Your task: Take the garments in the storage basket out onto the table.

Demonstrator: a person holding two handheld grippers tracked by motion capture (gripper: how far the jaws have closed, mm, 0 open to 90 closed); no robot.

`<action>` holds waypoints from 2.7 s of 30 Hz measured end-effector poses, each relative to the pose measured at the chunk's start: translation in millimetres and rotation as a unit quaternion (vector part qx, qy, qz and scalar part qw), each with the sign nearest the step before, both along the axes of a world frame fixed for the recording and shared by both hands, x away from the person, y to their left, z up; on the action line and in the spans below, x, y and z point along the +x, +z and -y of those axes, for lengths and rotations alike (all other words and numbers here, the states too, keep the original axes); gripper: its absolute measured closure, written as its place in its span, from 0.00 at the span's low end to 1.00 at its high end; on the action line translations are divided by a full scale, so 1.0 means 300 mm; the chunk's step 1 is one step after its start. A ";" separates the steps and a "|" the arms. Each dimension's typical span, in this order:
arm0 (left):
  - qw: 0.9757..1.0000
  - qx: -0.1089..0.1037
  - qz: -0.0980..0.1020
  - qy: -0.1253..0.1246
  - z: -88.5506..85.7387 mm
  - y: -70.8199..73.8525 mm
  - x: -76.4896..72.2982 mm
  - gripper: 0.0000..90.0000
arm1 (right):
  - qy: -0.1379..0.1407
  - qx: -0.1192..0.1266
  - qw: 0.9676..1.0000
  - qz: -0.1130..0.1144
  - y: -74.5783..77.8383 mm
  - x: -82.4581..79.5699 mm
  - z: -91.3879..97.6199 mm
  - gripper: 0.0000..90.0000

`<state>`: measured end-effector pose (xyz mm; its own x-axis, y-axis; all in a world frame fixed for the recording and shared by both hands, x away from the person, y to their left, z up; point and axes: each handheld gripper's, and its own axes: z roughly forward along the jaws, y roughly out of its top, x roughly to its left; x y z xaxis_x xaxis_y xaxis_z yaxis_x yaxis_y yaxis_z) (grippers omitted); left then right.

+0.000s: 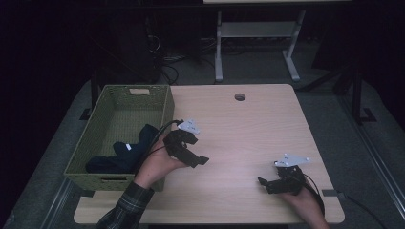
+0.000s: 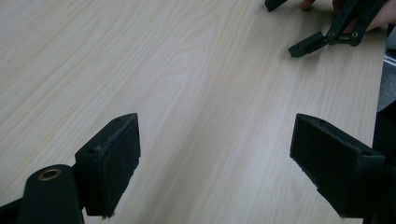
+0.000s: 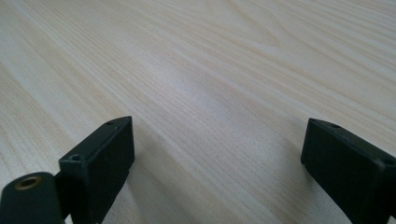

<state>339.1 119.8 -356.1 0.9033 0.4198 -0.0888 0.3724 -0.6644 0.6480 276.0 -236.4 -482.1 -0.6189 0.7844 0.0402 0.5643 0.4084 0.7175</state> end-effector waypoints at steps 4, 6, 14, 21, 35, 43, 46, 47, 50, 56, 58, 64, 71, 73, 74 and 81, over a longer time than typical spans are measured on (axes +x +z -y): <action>1.000 0.000 0.003 0.001 -0.009 0.017 0.004 0.18 | 0.000 0.000 1.000 0.000 0.000 0.000 0.000 0.10; 1.000 0.009 0.002 0.001 -0.013 0.029 0.006 0.18 | 0.000 0.000 1.000 0.000 0.000 0.000 0.000 0.10; 1.000 0.008 0.004 0.007 -0.045 0.061 0.009 0.18 | 0.000 0.000 1.000 -0.001 0.000 0.000 0.000 0.10; 1.000 0.007 0.007 0.015 -0.074 0.078 0.012 0.18 | 0.000 0.000 1.000 0.000 0.000 0.000 0.000 0.10; 0.999 0.019 0.011 0.040 -0.149 0.098 0.018 0.18 | 0.002 -0.001 1.000 0.002 0.000 0.001 0.001 0.10; 0.998 0.019 0.015 0.054 -0.186 0.115 0.013 0.18 | 0.002 -0.001 1.000 0.002 0.000 0.001 0.001 0.10; 0.998 0.019 0.016 0.060 -0.201 0.122 0.011 0.18 | 0.002 -0.001 1.000 0.002 0.000 0.001 0.001 0.10; 0.998 0.018 0.017 0.062 -0.206 0.124 0.010 0.18 | 0.002 -0.001 1.000 0.002 0.000 0.001 0.001 0.10; 0.998 0.020 0.016 0.064 -0.219 0.128 0.009 0.18 | 0.002 -0.001 1.000 0.002 0.000 0.001 0.001 0.10; 0.997 0.025 0.019 0.071 -0.250 0.137 0.005 0.18 | 0.002 -0.001 1.000 0.002 0.000 0.001 0.001 0.10; 0.997 0.025 0.019 0.075 -0.260 0.140 0.004 0.18 | 0.002 -0.001 1.000 0.002 0.000 0.001 0.001 0.10; 0.996 0.027 0.022 0.087 -0.293 0.147 0.002 0.18 | 0.002 -0.001 1.000 0.002 0.000 0.001 0.001 0.10; 0.994 0.031 0.023 0.100 -0.323 0.146 0.001 0.18 | 0.002 -0.001 1.000 0.002 0.000 0.001 0.001 0.10; 0.994 0.032 0.024 0.105 -0.333 0.146 0.002 0.18 | 0.002 -0.001 1.000 0.002 0.000 0.001 0.001 0.10; 0.993 0.033 0.023 0.108 -0.337 0.146 0.001 0.18 | 0.002 -0.001 1.000 0.002 0.000 0.001 0.001 0.10; 0.992 0.040 0.024 0.120 -0.366 0.139 0.004 0.18 | 0.002 -0.001 1.000 0.002 0.000 0.001 0.001 0.10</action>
<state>340.4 229.7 -314.5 0.7790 0.6269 -0.0060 0.4963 -0.6109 0.6168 276.3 -236.7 -482.2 -0.6221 0.7821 0.0364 0.5602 0.4121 0.7186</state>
